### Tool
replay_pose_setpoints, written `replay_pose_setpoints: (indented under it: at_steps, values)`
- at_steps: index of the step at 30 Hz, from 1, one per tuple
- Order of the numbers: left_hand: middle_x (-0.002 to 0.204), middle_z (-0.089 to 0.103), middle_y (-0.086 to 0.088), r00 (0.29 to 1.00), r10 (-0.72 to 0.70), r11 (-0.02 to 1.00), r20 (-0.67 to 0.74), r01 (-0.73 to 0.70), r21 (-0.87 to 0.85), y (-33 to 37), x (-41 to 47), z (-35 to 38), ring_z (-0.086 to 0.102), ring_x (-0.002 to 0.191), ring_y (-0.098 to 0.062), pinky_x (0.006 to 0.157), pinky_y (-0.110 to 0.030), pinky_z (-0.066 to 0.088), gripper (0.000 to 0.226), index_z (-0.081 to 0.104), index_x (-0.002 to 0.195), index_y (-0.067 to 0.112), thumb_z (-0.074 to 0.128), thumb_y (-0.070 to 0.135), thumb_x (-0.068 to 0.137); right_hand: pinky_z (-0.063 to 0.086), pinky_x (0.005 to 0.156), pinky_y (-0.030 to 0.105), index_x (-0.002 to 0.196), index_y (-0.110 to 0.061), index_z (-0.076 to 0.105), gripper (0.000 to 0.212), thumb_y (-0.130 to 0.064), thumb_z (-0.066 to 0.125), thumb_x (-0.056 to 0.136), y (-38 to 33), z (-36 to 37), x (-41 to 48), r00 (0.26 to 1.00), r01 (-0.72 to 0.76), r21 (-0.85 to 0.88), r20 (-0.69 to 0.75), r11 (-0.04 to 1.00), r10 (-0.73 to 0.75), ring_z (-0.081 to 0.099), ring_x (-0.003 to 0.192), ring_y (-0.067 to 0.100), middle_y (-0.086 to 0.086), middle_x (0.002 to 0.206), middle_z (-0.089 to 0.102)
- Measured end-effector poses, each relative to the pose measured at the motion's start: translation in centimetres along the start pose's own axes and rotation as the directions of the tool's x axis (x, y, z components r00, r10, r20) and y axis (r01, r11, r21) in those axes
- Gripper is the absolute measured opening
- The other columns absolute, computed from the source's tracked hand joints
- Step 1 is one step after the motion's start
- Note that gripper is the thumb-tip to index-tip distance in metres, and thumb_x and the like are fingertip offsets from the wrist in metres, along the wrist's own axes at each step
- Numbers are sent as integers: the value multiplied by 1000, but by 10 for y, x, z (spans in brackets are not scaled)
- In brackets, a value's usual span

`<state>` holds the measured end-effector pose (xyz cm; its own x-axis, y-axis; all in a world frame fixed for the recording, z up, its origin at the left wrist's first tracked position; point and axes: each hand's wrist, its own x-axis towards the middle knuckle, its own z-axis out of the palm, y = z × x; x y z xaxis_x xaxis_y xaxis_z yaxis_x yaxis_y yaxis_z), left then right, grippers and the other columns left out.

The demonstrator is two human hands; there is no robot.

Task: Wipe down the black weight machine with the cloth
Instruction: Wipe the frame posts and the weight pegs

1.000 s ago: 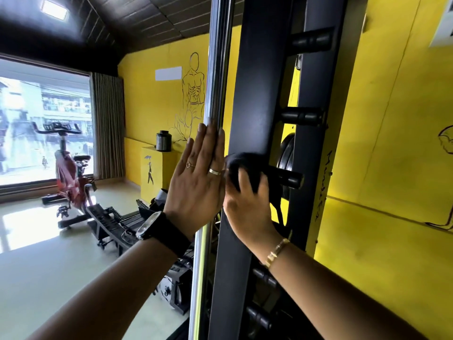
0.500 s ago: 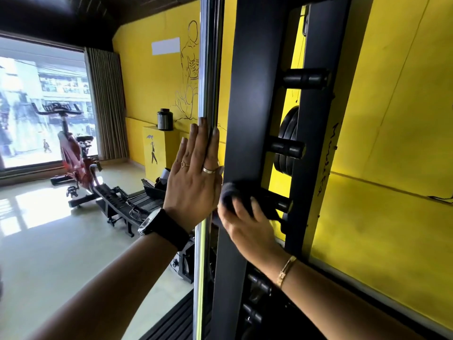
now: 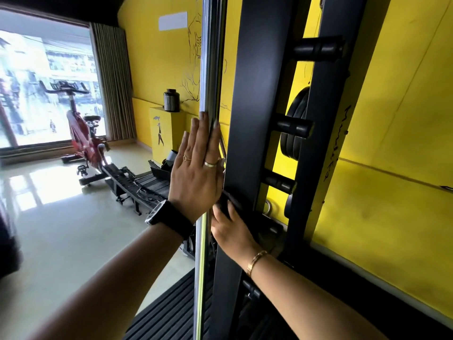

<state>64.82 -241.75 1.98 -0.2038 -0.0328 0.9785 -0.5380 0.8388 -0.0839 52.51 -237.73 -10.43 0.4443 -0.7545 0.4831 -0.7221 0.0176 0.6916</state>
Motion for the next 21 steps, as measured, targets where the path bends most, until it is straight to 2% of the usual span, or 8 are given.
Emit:
replay_pose_setpoints:
  at_steps: [2, 4, 8, 11, 14, 16, 19, 21]
  values:
    - [153, 19, -25, 1000, -7, 1000, 10, 7, 4, 2, -4, -1, -3, 148, -23, 121, -45, 16, 52, 20, 148, -2, 33, 16, 100, 36, 105, 47, 111, -18, 73, 39, -31, 74, 75, -8, 9, -22, 999, 23, -10, 39, 1000, -23, 41, 125, 26, 3, 134, 49]
    - [153, 21, -27, 1000, -6, 1000, 10, 6, 13, 3, -8, 0, -1, 148, -24, 120, -46, 17, 51, 20, 147, -2, 31, 17, 101, 36, 104, 46, 120, -19, 68, 43, -31, 70, 79, -3, 7, -32, 1000, 14, -25, 6, 1000, -14, 37, 126, 27, 3, 142, 44]
    - [153, 20, -26, 1000, -30, 998, 9, 29, 54, 5, -15, 3, -4, 149, -23, 120, -46, 17, 60, 14, 151, 0, 38, 14, 98, 38, 103, 49, 117, -16, 70, 41, -16, 68, 76, 26, -16, -12, 971, -146, 19, -189, 989, 147, 45, 120, 27, 2, 133, 55]
    - [153, 18, -25, 1000, -30, 996, 6, 30, 83, 7, -18, 6, -5, 149, -23, 121, -45, 16, 65, 1, 153, 5, 36, 14, 100, 34, 105, 51, 115, -14, 71, 36, -13, 69, 79, 36, -21, 13, 954, -175, 54, -236, 983, 183, 43, 124, 31, 5, 130, 59]
    - [151, 27, -29, 998, -55, 992, -14, 56, 110, 11, -20, 6, 0, 149, -25, 121, -42, 15, 53, 16, 149, -1, 33, 14, 100, 42, 102, 52, 111, -11, 71, 40, -13, 76, 71, 25, -15, 18, 958, -123, 99, -246, 987, 144, 51, 119, 35, 11, 120, 63]
    - [149, 30, -30, 998, -64, 990, -10, 65, 122, 14, -24, 6, 12, 148, -33, 121, -41, 15, 51, 22, 146, -3, 34, 12, 98, 47, 100, 50, 110, -10, 70, 43, -16, 80, 68, 8, -2, 6, 972, -47, 125, -221, 991, 74, 53, 115, 35, 12, 117, 59]
    - [148, 31, -31, 998, -70, 989, 4, 69, 127, 16, -31, 6, 23, 142, -39, 120, -43, 18, 47, 25, 144, -4, 25, 18, 102, 36, 108, 48, 132, -14, 59, 52, -23, 63, 81, -22, 24, -28, 997, 59, 45, -58, 997, -56, 45, 125, 30, 4, 135, 51]
    - [148, 31, -31, 997, -77, 986, 16, 74, 153, 17, -36, 8, 24, 141, -39, 118, -45, 22, 47, 25, 144, -4, 23, 21, 103, 28, 110, 49, 131, -20, 60, 50, -28, 59, 82, -33, 35, -52, 992, 122, 40, 12, 992, -123, 43, 127, 26, -2, 140, 51]
